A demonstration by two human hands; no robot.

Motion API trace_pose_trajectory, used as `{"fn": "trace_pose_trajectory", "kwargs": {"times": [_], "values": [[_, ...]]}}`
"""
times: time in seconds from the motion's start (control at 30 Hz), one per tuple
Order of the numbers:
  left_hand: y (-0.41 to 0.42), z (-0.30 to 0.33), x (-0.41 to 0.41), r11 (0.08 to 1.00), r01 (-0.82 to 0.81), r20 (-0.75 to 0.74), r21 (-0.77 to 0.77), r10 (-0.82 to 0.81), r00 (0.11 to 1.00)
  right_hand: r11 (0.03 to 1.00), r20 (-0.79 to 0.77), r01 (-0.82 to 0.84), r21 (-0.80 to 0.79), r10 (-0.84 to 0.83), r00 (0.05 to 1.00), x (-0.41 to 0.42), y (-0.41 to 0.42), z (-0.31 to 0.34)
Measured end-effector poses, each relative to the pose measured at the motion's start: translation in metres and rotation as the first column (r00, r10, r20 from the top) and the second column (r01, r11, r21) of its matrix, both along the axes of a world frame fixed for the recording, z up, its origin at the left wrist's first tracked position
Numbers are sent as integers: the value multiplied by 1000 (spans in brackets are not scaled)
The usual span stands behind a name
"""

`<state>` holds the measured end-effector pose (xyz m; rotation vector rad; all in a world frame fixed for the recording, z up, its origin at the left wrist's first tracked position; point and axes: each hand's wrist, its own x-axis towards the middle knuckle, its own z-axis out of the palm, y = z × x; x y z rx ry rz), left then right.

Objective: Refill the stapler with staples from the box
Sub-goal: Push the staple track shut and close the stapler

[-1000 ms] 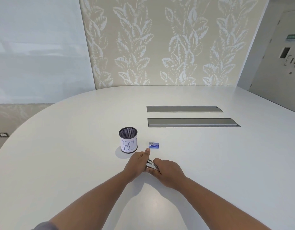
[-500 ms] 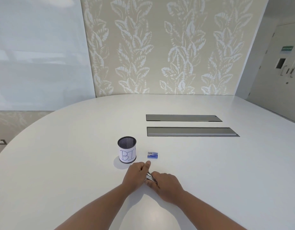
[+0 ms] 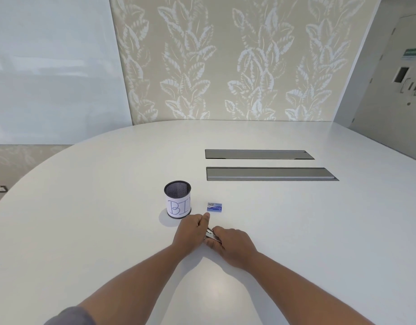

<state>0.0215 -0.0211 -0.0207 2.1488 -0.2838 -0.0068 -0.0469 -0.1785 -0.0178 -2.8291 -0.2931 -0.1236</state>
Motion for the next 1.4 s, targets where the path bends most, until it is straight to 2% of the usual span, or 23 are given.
{"fn": "trace_pose_trajectory", "kwargs": {"times": [0.63,1.4], "values": [[-3,-5,9,996,-5,78,84,-2,997,1000,39,-14,6,14,999,12,-2,-11],[-4,-1,3,996,-13,103,91,4,995,1000,52,-18,-18,19,998,11,-1,-13]]}}
